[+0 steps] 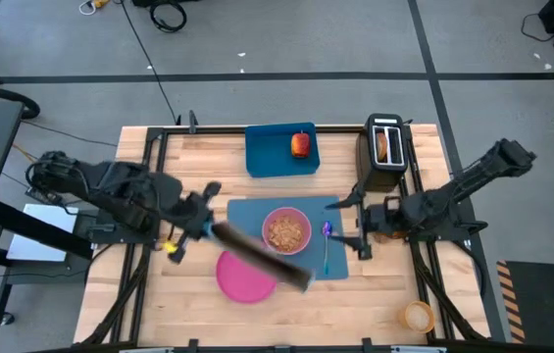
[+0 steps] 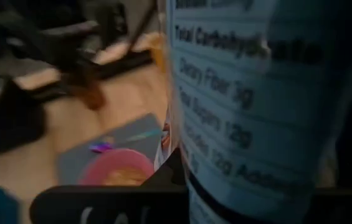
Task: Arrange a breakfast setting
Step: Pour the cereal from the blue cereal box into the pink bowl
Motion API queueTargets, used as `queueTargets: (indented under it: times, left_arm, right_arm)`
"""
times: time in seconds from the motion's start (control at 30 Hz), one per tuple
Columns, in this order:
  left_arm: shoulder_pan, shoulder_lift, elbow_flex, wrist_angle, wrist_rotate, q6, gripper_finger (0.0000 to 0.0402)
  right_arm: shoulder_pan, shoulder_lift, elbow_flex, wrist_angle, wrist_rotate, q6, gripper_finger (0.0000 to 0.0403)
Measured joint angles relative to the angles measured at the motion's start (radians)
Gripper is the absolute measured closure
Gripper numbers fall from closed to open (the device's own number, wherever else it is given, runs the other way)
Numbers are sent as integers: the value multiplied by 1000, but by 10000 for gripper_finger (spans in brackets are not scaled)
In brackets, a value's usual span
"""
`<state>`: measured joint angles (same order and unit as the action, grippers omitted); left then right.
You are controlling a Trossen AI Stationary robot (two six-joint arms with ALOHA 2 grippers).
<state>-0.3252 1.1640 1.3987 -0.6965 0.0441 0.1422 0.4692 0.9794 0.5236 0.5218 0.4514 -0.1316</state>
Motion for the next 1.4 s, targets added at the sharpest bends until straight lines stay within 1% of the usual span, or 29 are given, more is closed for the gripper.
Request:
queueTargets:
  times: [0.13, 0.2, 0.3, 0.43, 0.5, 0.63, 0.73, 0.9, 1.1, 1.2, 1.33, 1.4]
  left_arm:
    - [-96, -59, -12, -28, 15, -42, 395]
    - [-149, -119, -66, 10, 16, -70, 396]
    - [-227, -232, -207, 82, 15, -133, 396]
    - [-340, -402, -413, 192, 12, -209, 396]
    - [-394, -476, -498, 227, 13, -235, 396]
    - [-488, -598, -631, 264, 11, -243, 396]
    - [-542, -666, -720, 280, -2, -236, 396]
    - [-598, -721, -845, 362, -13, -229, 396]
    - [-636, -728, -989, 465, -87, -209, 396]
    - [-655, -728, -1057, 491, -88, -214, 396]
    - [-695, -739, -1107, 511, -88, -235, 396]
    - [-712, -747, -1110, 506, -89, -234, 396]
  right_arm:
    - [92, 185, 125, 0, 142, -5, 56]
    - [123, 280, 196, -2, 203, 4, 56]
    - [163, 420, 311, 38, 282, 7, 56]
    - [193, 603, 487, 78, 356, 5, 56]
    - [196, 693, 578, 84, 376, 5, 56]
    - [195, 865, 758, 84, 421, 8, 56]
    - [195, 979, 891, 91, 463, 9, 56]
    - [195, 1133, 1093, 92, 509, 1, 56]
    - [195, 1283, 1293, 92, 542, -2, 56]
    - [200, 1350, 1379, 92, 564, -2, 56]
    - [209, 1428, 1478, 92, 607, -3, 56]
    - [210, 1458, 1517, 93, 613, -2, 56]
